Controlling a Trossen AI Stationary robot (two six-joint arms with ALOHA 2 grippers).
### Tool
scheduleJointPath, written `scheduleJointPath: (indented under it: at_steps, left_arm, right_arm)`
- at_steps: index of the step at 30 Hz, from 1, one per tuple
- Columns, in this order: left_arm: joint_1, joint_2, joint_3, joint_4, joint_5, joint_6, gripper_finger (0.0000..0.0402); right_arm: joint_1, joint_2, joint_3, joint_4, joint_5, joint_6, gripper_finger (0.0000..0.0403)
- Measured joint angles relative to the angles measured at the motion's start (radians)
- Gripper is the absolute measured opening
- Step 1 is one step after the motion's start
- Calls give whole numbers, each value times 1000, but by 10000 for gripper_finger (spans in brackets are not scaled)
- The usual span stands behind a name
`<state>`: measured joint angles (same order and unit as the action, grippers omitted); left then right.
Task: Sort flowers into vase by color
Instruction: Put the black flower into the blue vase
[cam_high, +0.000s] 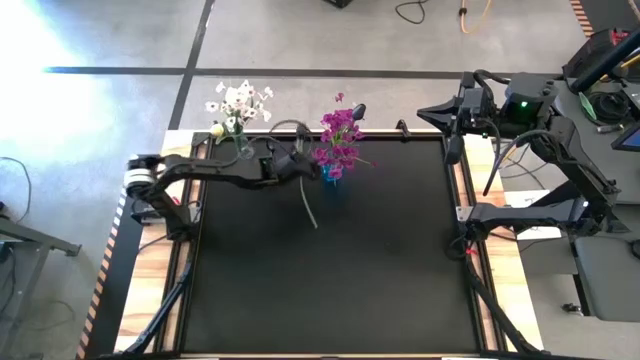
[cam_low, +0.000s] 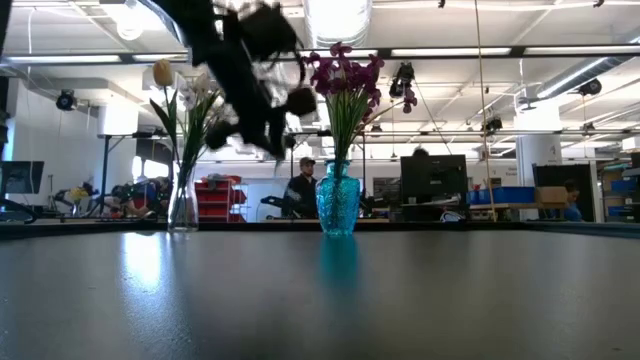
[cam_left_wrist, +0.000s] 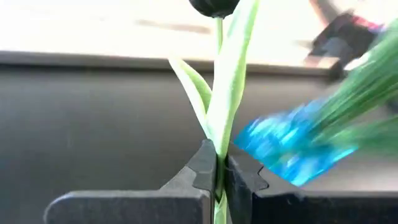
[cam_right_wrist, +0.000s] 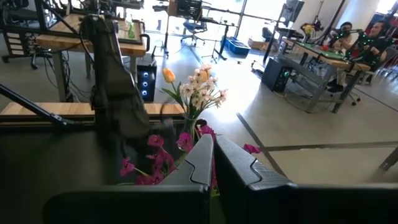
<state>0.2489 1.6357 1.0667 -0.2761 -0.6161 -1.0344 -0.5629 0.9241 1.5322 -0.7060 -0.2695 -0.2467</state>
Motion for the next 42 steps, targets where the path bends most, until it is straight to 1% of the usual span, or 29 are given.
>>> scheduleJointPath:
  at_steps: [5,6,10,16,19,22,28,31,39,42]
  left_arm:
    - [14,-85,85,4,-141,193,1]
    - [24,-93,102,1,-157,236,1]
    - [65,-104,178,23,-166,406,1]
    - [96,-67,246,265,-181,675,0]
    - [106,-43,258,411,-188,801,0]
    - [108,-15,263,524,-189,895,0]
    - [113,29,231,709,-187,980,0]
    - [114,51,228,762,-170,994,0]
    - [112,82,226,779,-124,995,0]
    - [111,86,227,778,-125,1001,0]
  right_arm:
    - [0,0,0,0,0,0,9]
    - [0,0,0,0,0,0,9]
    - [0,0,0,0,0,0,9]
    - [0,0,0,1,0,0,9]
    - [0,0,0,1,0,0,9]
    - [0,0,0,1,0,0,9]
    - [0,0,0,1,0,-3,9]
    - [0,0,0,1,0,-12,9]
    - [0,0,0,1,0,-15,9]
    - [0,0,0,4,0,-18,9]
